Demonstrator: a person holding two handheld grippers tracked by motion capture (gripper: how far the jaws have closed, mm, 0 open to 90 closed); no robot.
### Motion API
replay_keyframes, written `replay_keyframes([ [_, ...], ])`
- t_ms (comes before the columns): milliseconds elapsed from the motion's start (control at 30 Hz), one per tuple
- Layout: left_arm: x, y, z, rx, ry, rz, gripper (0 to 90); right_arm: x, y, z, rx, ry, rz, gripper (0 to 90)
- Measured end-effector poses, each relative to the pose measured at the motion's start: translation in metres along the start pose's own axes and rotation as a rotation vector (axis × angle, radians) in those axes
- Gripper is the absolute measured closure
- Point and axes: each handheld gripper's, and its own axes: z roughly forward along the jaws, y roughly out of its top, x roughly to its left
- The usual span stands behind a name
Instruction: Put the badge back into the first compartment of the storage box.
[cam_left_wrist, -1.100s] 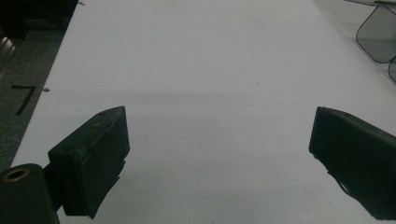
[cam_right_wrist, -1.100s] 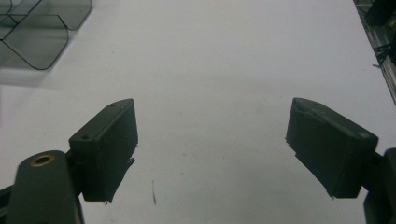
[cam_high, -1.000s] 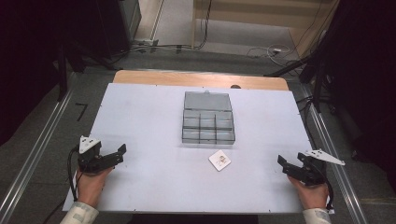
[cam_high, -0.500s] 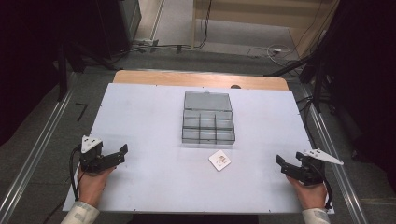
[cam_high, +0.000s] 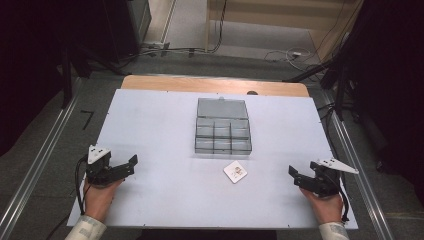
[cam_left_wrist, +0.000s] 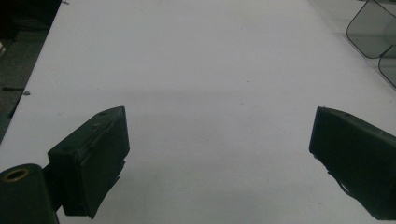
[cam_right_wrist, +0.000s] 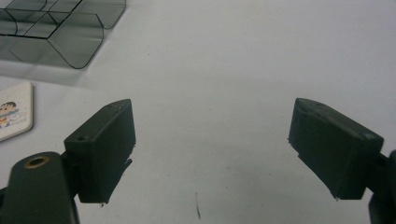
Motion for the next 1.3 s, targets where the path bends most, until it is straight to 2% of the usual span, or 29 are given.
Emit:
replay_keyframes([
  [1300,-0.002,-0.001,0.002,0.007,0.002,0.008,5.2,0.027,0.009,0.014,0.015,0.061,-0.049,12.9],
])
